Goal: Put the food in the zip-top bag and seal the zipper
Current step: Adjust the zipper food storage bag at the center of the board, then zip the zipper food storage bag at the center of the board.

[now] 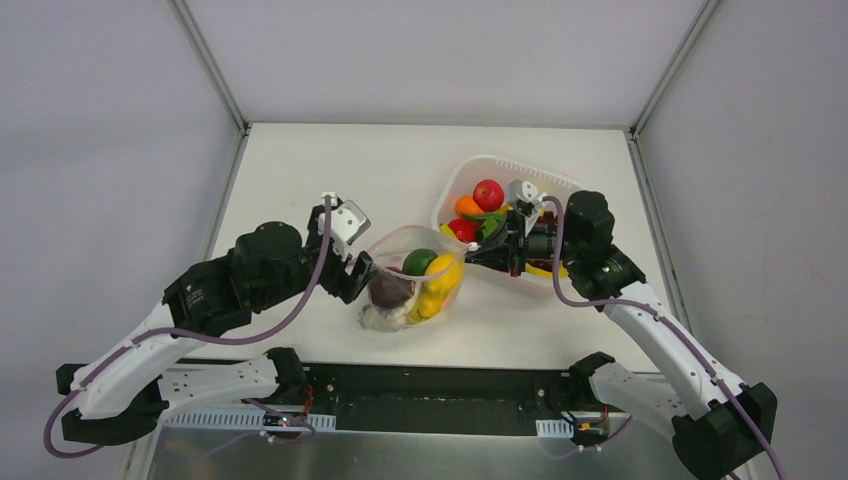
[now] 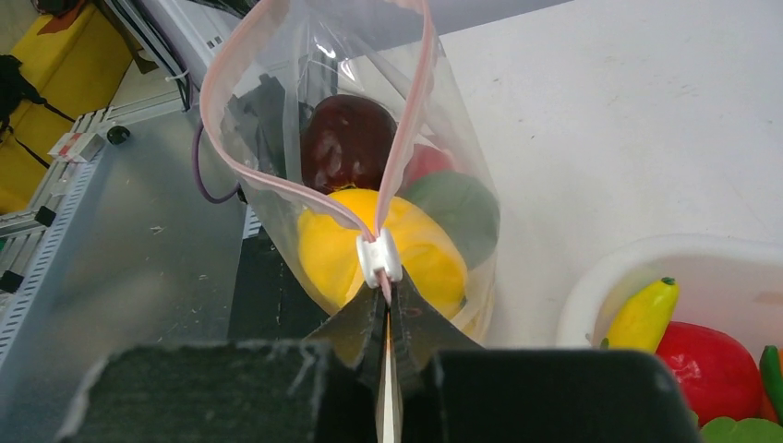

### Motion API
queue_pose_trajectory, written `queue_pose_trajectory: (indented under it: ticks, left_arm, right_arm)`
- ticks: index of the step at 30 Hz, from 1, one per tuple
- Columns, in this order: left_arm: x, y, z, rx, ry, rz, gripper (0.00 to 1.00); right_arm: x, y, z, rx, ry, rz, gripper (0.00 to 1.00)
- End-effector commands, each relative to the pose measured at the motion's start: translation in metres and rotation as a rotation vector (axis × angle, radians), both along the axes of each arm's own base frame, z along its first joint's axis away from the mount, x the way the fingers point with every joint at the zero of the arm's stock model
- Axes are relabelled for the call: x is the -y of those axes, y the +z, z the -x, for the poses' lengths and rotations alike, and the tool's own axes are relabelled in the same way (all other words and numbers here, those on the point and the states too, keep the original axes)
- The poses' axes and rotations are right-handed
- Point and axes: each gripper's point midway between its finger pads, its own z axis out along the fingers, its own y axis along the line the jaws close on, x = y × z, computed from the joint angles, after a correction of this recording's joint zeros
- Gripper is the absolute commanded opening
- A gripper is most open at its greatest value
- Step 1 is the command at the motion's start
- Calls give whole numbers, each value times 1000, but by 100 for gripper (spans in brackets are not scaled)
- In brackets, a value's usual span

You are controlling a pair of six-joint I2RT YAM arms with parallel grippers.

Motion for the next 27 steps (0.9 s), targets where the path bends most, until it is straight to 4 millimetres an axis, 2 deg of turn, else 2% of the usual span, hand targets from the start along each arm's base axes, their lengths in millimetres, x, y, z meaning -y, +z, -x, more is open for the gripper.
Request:
queue_pose_trajectory:
  ticks: [1, 5, 8, 16, 23, 27]
  left_arm:
    - [8, 60, 0, 68, -10, 191, 79]
    - [18, 90, 7, 85, -65, 272, 91]
    - [39, 100, 13, 65, -160, 279, 92]
    - [107, 95, 2, -6, -296, 233, 94]
    - [145, 94, -6, -24, -337, 221, 92]
    - [165, 92, 1, -45, -381, 204, 91]
  right_arm:
    - [2, 23, 6, 35, 27, -20, 0]
    - [2, 26, 4, 18, 6, -9, 0]
    - [3, 28, 7, 5, 9, -4, 0]
    - [3, 31, 11, -8, 16, 2, 0]
    - [4, 29, 13, -13, 23, 7, 0]
    - [4, 28, 14, -18, 25, 10, 0]
